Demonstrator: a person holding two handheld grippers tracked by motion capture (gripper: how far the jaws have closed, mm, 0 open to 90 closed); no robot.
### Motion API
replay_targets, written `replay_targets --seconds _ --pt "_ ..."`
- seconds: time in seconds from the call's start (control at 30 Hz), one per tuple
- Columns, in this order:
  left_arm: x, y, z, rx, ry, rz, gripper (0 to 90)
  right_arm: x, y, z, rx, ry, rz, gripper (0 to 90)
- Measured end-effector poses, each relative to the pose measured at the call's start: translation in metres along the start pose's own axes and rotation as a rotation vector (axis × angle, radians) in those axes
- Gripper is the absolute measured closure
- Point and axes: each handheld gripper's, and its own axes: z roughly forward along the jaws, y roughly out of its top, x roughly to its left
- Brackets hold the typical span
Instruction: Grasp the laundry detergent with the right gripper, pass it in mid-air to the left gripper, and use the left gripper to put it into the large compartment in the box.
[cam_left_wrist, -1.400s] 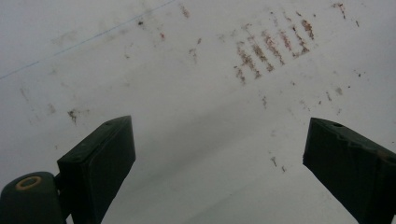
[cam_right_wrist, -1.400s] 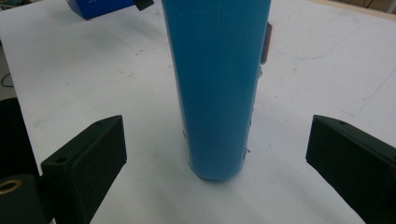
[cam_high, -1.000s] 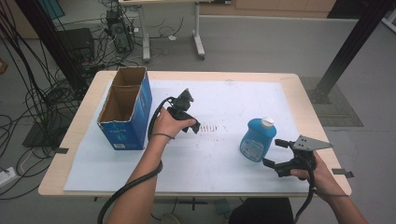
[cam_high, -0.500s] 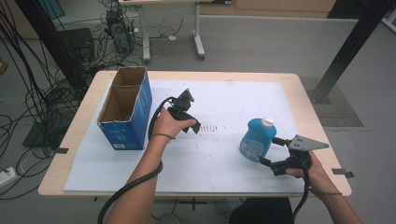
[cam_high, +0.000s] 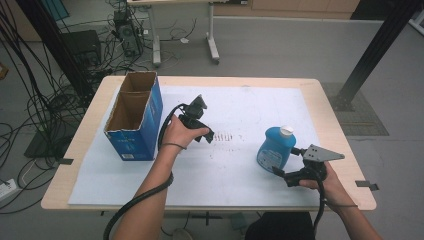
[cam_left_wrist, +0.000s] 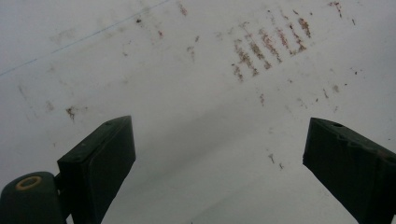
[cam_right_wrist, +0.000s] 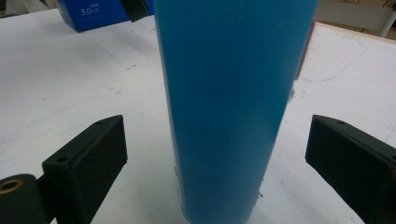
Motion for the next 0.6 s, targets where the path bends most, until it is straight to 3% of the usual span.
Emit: replay_targets --seconds 0.6 --pt "0.002 -0.002 0.001 0.002 -0.003 -0.003 9.7 0.0 0.003 0.019 -0.026 -0.009 -0.001 5.2"
